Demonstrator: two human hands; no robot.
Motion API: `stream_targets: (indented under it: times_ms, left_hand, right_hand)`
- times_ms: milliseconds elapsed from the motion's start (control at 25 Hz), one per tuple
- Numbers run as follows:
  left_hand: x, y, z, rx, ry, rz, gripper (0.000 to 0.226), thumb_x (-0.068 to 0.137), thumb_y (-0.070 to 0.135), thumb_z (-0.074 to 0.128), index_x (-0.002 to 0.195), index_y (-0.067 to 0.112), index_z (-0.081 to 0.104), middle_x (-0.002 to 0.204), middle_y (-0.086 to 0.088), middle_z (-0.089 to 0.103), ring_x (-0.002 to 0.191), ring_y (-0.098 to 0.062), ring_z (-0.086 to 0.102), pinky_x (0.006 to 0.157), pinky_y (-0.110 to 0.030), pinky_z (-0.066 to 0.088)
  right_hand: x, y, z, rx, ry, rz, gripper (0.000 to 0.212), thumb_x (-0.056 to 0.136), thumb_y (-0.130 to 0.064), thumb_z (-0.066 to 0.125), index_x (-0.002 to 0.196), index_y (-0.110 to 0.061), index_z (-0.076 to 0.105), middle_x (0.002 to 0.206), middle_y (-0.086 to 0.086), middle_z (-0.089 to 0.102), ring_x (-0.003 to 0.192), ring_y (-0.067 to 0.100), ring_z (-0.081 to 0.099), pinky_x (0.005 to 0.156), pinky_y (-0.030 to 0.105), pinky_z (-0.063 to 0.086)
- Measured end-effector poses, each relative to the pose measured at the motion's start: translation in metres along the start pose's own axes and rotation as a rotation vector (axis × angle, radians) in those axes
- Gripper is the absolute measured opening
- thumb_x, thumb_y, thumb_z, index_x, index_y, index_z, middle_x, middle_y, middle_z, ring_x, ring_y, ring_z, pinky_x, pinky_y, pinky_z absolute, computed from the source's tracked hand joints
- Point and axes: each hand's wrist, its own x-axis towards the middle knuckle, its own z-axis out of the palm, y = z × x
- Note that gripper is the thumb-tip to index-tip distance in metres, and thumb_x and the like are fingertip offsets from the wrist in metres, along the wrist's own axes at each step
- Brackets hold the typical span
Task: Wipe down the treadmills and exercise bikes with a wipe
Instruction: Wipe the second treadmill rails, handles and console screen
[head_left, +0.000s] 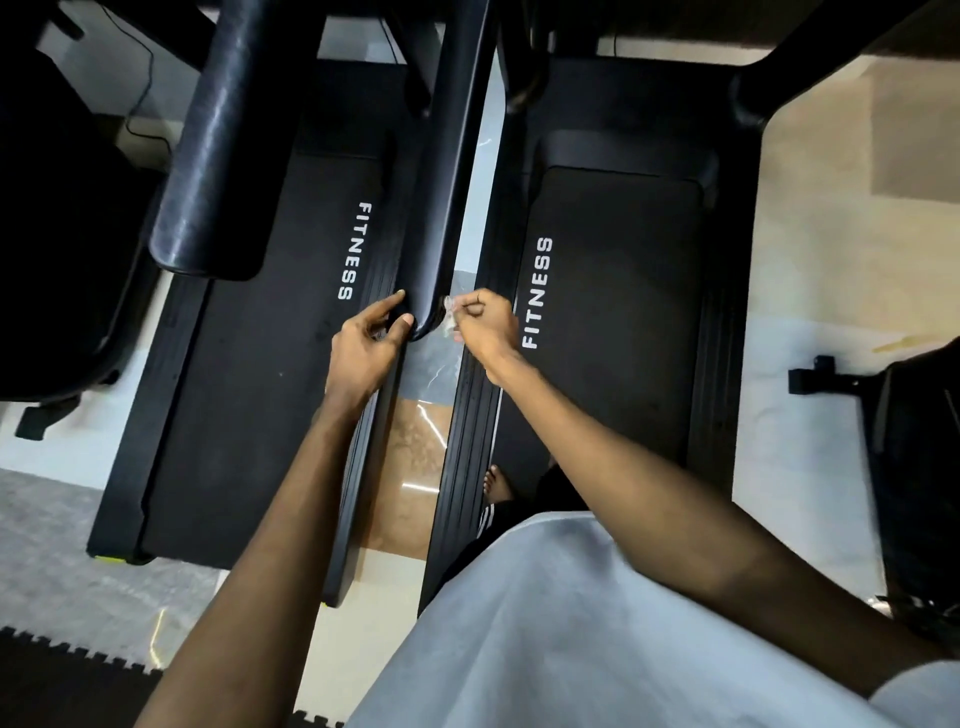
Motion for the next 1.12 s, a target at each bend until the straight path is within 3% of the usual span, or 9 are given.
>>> stream_targets:
  times_ms: [120,280,360,440,600,720,800,920,1120]
  left_hand:
    - [0.011,0.016,-0.006,-0.019,0.033,0.026,0.030,0.095,0.040,0.063,0.124,0.035,0.070,0.117,0.010,0.072,0.112,-0.001,0.064,0.104,-0.025,0.048]
    - [0.037,0.065,-0.003,-0.021,0.027,0.101,0.029,0.097,0.036,0.061,0.124,0.031,0.070,0.114,0.010,0.071,0.109,-0.002,0.064,0.094,-0.011,0.044]
    - [0.049,0.101,0.009,-0.060,-0.017,0.171,0.028,0.100,0.027,0.060,0.127,0.022,0.069,0.115,0.008,0.069,0.103,0.002,0.063,0.084,0.000,0.040]
    - [0.064,0.137,0.025,-0.074,-0.076,0.230,0.029,0.101,0.025,0.060,0.128,0.019,0.068,0.115,0.006,0.068,0.102,0.003,0.062,0.083,0.001,0.040]
    - [0.095,0.210,0.062,-0.046,-0.201,0.357,0.028,0.094,0.044,0.062,0.121,0.040,0.069,0.116,0.009,0.071,0.112,-0.002,0.064,0.103,-0.021,0.044]
    - [0.106,0.280,0.097,-0.084,-0.292,0.468,0.022,0.100,0.024,0.060,0.119,0.031,0.068,0.109,0.011,0.069,0.103,0.012,0.063,0.094,-0.007,0.042]
    - [0.113,0.319,0.120,-0.091,-0.329,0.540,0.021,0.100,0.024,0.061,0.116,0.035,0.068,0.110,0.006,0.070,0.102,0.006,0.065,0.096,-0.011,0.044]
    - [0.129,0.361,0.153,-0.082,-0.393,0.609,0.020,0.097,0.032,0.062,0.113,0.042,0.069,0.112,0.008,0.071,0.101,0.009,0.063,0.102,-0.018,0.044]
    - [0.149,0.441,0.217,-0.058,-0.521,0.724,0.023,0.092,0.043,0.065,0.114,0.046,0.071,0.111,0.012,0.073,0.113,-0.005,0.064,0.110,-0.033,0.045]
  right_hand:
    - [0.012,-0.016,-0.043,-0.147,0.057,-0.051,0.017,0.085,-0.008,0.070,0.078,-0.024,0.068,0.079,-0.006,0.070,0.079,0.018,0.072,0.074,0.043,0.062]
    - [0.031,-0.051,-0.127,-0.335,0.157,-0.160,0.025,0.084,-0.002,0.054,0.089,-0.018,0.074,0.088,-0.006,0.072,0.087,0.014,0.068,0.069,0.023,0.053]
    - [0.037,-0.071,-0.168,-0.345,0.231,-0.182,0.016,0.087,-0.014,0.059,0.088,-0.020,0.074,0.090,-0.009,0.070,0.092,0.012,0.066,0.070,0.020,0.047]
    - [0.044,-0.089,-0.210,-0.339,0.323,-0.214,0.009,0.085,-0.032,0.070,0.088,-0.023,0.072,0.096,-0.008,0.068,0.098,0.012,0.064,0.082,0.023,0.049]
    - [0.048,-0.127,-0.297,-0.369,0.470,-0.264,0.028,0.077,-0.046,0.078,0.093,-0.026,0.068,0.110,0.002,0.064,0.095,0.015,0.063,0.086,0.025,0.050]
    - [0.037,-0.154,-0.370,-0.373,0.594,-0.325,0.032,0.080,-0.043,0.077,0.100,-0.020,0.069,0.105,-0.003,0.061,0.108,0.020,0.060,0.095,0.032,0.050]
    - [0.027,-0.165,-0.419,-0.384,0.676,-0.331,0.036,0.080,-0.045,0.076,0.103,-0.018,0.068,0.106,-0.003,0.062,0.111,0.021,0.058,0.097,0.034,0.049]
    - [0.012,-0.173,-0.481,-0.406,0.804,-0.307,0.037,0.078,-0.048,0.075,0.100,-0.019,0.067,0.114,0.006,0.064,0.108,0.022,0.060,0.096,0.031,0.048]
    - [-0.016,-0.177,-0.558,-0.323,0.982,-0.267,0.031,0.081,-0.042,0.076,0.097,-0.018,0.065,0.117,0.007,0.060,0.096,0.016,0.057,0.090,0.018,0.039]
